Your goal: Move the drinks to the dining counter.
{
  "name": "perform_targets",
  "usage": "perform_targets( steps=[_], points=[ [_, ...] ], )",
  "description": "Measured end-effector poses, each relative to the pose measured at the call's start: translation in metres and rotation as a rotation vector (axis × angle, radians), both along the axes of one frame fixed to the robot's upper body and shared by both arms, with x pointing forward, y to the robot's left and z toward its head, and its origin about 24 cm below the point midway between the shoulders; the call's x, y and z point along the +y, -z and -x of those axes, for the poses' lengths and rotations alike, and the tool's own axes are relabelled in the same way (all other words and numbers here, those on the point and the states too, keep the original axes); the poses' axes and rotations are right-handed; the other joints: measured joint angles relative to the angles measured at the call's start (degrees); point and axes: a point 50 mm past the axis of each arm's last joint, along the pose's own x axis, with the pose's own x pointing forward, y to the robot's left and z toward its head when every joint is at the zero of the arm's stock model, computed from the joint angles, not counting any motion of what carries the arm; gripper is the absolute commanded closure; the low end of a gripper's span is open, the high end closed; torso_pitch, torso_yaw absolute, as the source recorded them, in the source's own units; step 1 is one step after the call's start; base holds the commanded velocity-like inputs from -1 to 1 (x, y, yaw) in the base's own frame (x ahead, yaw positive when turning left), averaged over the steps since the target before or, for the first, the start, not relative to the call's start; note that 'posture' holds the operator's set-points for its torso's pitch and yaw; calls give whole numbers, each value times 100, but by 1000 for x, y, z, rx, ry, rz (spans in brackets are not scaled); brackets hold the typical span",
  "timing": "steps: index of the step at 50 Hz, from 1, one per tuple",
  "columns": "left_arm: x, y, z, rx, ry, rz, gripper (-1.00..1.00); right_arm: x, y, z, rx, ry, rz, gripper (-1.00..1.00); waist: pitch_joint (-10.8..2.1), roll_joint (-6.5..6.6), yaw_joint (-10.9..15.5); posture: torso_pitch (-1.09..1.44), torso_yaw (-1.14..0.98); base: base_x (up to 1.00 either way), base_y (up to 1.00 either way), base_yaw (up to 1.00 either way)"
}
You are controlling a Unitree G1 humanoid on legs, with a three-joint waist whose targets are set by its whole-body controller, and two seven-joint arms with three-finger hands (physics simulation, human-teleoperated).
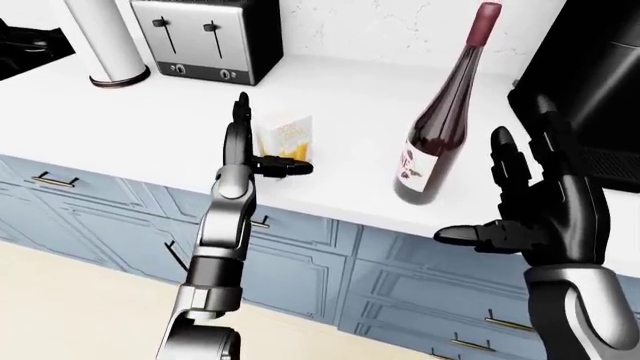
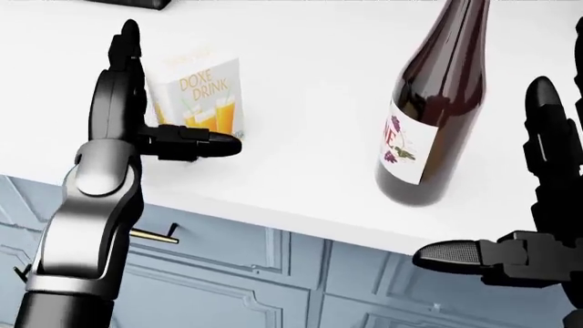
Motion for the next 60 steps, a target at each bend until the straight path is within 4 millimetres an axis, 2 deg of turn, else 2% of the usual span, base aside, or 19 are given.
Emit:
perform_targets(
  steps=[2,3,4,5,6,8,10,14,15,16,19,27,37,46,60],
  points=[
    [1,2,-2,4,-9,-2,-100,0,-1,1,-3,0,0,-100,-3,0,1,0,0,0,0,0],
    [1,3,-3,7,-12,-2,-91,1,-1,1,-4,-2,0,-100,-3,-1,-1,0,0,0,0,0],
    [1,4,-3,8,-15,-2,-50,1,-1,1,-5,-4,1,-100,-2,-1,-3,0,0,0,0,0],
    [1,5,-3,8,-17,-2,-36,1,-1,0,-5,-4,1,-100,-1,-2,-4,0,0,0,0,0],
    [1,5,-3,8,-19,-1,-32,1,-1,0,-5,-5,0,-100,1,-3,-4,0,0,0,0,0],
    [2,5,-2,6,-21,-2,8,1,0,0,-2,-5,0,-100,6,-4,-6,0,0,0,0,0],
    [2,6,-2,6,-23,-3,15,2,0,0,0,-6,0,-100,10,-1,-8,0,0,0,0,0],
    [1,2,-2,-15,-15,4,55,2,0,0,1,-7,1,-100,7,0,-15,0,0,0,0,0],
    [0,1,-1,-20,-14,3,57,2,0,0,0,-7,1,-100,6,2,-18,0,0,0,0,0],
    [0,0,-1,-21,-16,0,77,2,-1,0,-2,-6,2,-100,5,5,-19,0,0,0,0,0],
    [2,1,0,-19,-23,1,100,3,-2,1,-8,-6,4,-100,7,10,-25,0,0,0,0,0],
    [10,-4,9,-27,-41,14,100,0,2,-9,9,0,5,-100,37,12,-41,0,0,0,0,0],
    [15,-45,38,-145,-28,30,100,-3,-3,-23,22,22,25,-100,44,37,-31,0,0,0,0,0],
    [28,-46,51,-130,-40,40,100,-3,1,-46,61,64,73,-100,77,45,-27,0,0,0,0,0],
    [32,-57,60,-159,-41,54,100,-2,16,-70,130,100,112,-100,69,63,-10,0,0,0,0,0]
  ],
)
